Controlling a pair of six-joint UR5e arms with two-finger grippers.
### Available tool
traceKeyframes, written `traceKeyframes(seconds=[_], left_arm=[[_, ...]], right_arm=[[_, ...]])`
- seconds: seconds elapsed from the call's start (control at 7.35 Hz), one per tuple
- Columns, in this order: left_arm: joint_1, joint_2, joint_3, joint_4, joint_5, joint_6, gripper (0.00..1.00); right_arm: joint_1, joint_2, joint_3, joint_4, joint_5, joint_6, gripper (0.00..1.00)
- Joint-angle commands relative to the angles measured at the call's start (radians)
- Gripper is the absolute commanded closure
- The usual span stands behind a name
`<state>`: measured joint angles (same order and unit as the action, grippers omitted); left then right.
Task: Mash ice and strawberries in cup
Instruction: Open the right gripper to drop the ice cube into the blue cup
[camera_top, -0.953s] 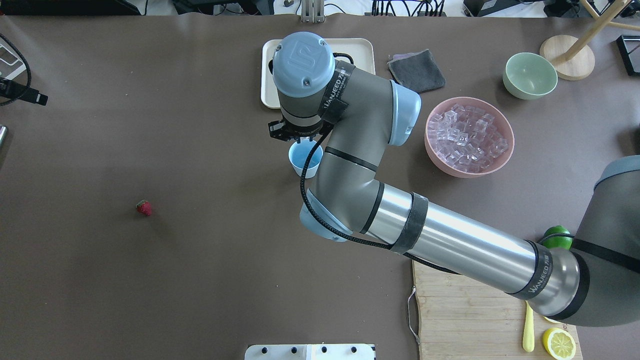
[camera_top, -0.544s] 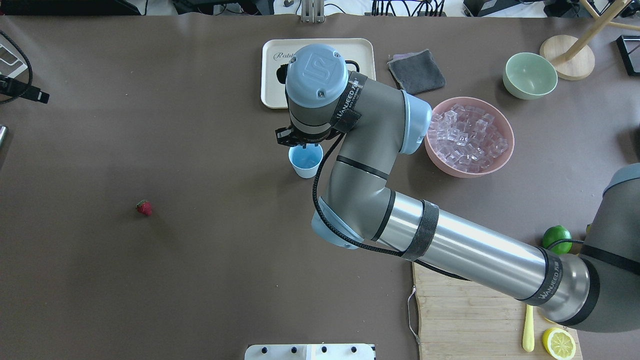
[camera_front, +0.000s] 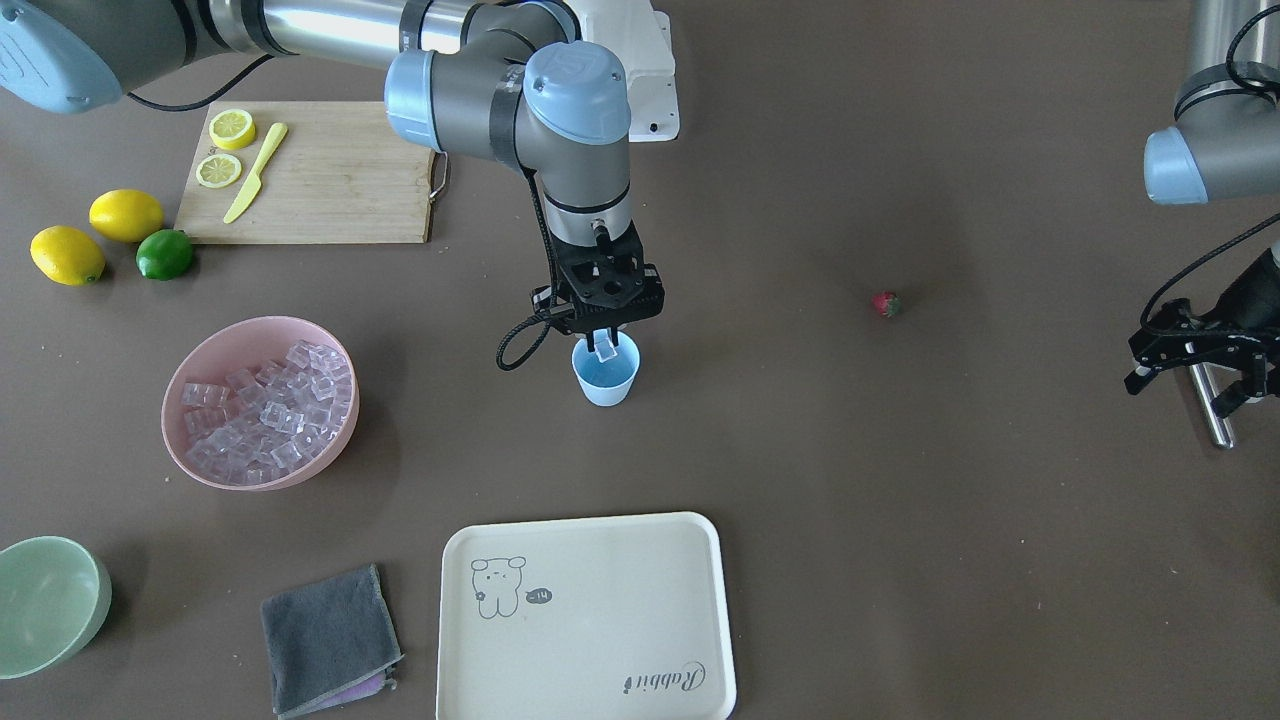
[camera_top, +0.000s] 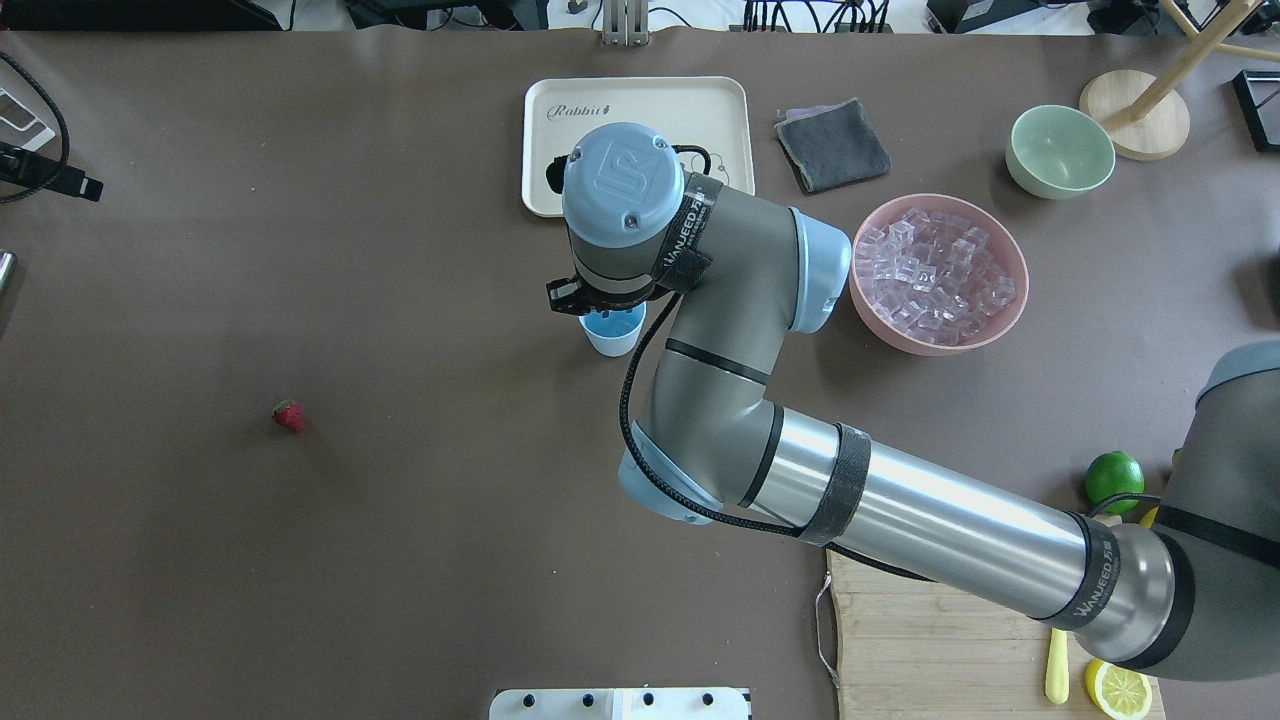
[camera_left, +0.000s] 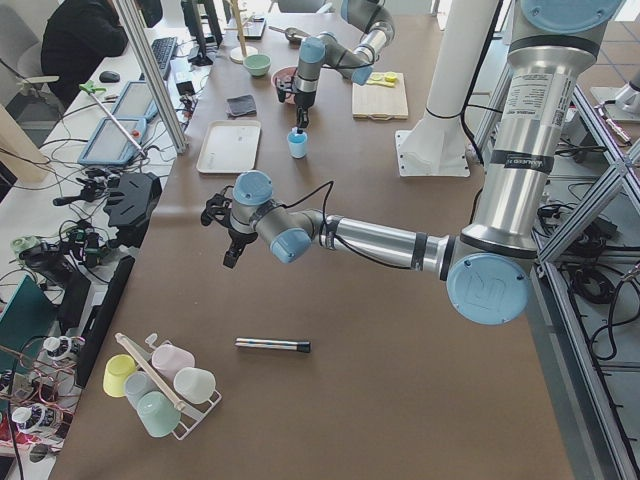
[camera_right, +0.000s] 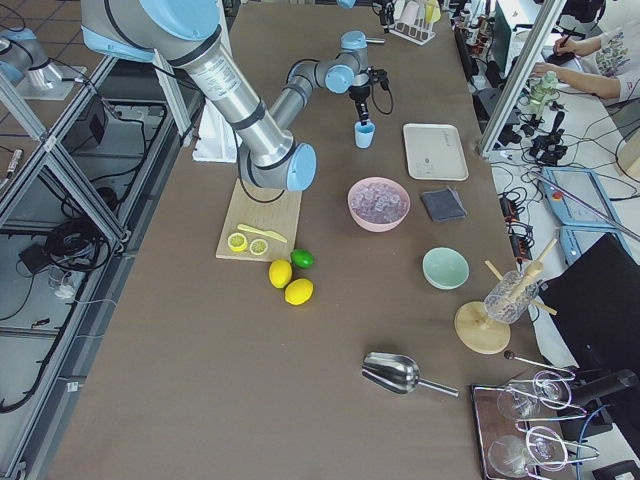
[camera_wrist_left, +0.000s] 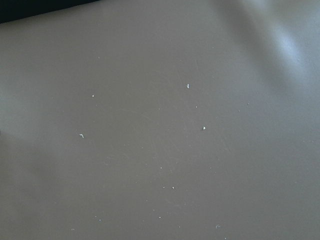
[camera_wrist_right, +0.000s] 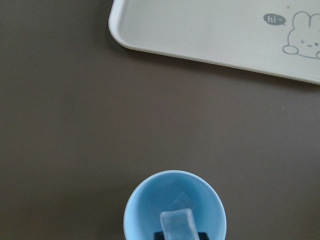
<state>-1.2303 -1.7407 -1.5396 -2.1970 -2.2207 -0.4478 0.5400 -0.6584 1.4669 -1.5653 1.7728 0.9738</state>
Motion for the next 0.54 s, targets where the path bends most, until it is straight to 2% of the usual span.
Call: traceKeyframes(seconds=[0.0, 0.14, 0.27, 0.41], left_arm=[[0.0, 0.001, -0.001, -0.003, -0.001, -0.002, 0.02], [0.0, 0.006, 0.001, -0.003, -0.001, -0.002, 0.02], [0.0, 0.009, -0.001, -0.004, -0.001, -0.002, 0.02], [0.0, 0.01, -0.002, -0.004, -0.001, -0.002, 0.02]], right_arm=[[0.0, 0.002, -0.008, 0.004, -0.004, -0.007, 0.43], [0.011, 0.003, -0.008, 0.004, -0.004, -0.007, 0.28], [0.018, 0.006, -0.008, 0.004, -0.004, -0.007, 0.19], [0.068, 0.011, 0.025, -0.008, 0.04, -0.009, 0.17]])
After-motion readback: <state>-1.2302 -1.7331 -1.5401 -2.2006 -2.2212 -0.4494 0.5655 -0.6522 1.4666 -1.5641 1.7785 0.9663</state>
